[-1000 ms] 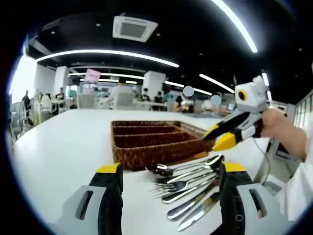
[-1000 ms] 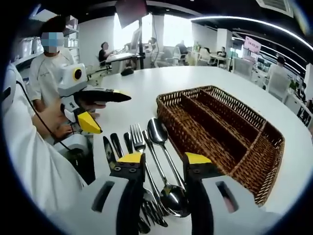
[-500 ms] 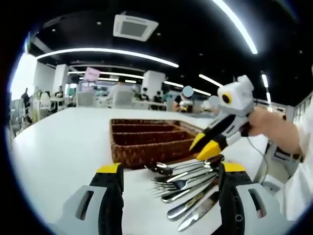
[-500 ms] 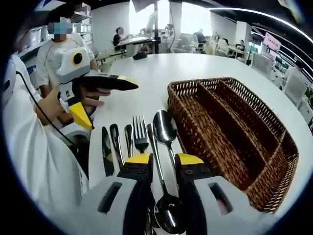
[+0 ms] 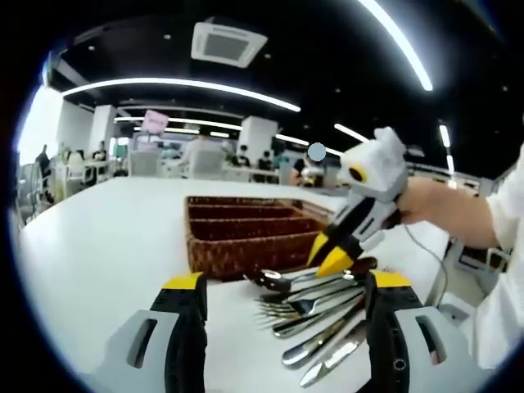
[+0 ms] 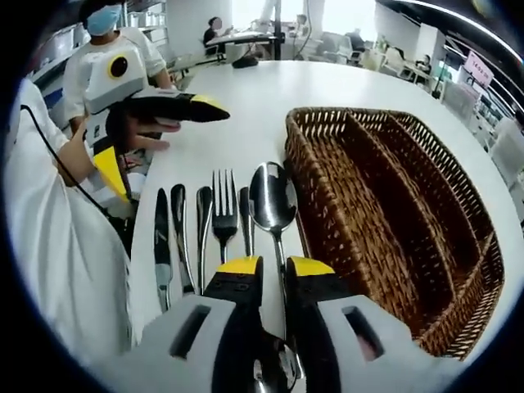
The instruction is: Arrange the knives, forks, and spoons in their matching storage slots by inserting each utensil handle-first until every utensil is classified and aligned in the correct compartment
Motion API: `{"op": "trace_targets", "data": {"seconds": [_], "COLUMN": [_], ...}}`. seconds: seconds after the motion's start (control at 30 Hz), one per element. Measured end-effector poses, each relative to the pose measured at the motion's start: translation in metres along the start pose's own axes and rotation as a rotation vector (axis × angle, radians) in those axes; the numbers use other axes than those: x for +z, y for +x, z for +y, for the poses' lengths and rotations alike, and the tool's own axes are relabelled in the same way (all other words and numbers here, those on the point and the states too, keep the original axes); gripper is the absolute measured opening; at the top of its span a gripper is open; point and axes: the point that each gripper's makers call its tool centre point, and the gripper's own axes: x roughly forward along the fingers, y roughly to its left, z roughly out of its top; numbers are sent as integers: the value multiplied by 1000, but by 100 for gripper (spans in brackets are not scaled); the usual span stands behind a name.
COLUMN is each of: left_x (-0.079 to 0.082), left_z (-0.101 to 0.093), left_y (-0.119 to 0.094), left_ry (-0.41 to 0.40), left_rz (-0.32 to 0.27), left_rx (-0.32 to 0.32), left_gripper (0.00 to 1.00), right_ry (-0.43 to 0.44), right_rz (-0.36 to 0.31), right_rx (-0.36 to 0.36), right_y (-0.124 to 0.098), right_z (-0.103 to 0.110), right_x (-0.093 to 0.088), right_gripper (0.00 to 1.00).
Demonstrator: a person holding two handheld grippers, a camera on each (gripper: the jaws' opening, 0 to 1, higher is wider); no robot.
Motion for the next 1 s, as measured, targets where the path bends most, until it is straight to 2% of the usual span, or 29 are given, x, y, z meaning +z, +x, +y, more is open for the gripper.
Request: {"op": "trace_targets", "data": {"seconds": [0.53,0.77,0.8,1.0], "left_x": [0,0,0,-1], "left_z": [0,2,2,3], "left_y": [3,3,3,3], "left_ry": [2,0,1,3], "left_rz": [3,4,6,7], "left_rx": [-6,-4,-4,-5], "left_gripper": [79,79,79,79], "right_ry": [-26,-43,-58,-80], "right_rz": [72,103,111,127], "right_rx": [29,48,70,74], "right_y": [7,13,13,14], "right_z": [-11,-11,-7,-8], "right_x": [-6,-6,-7,-7], "right_gripper": [9,5,4,4]}}
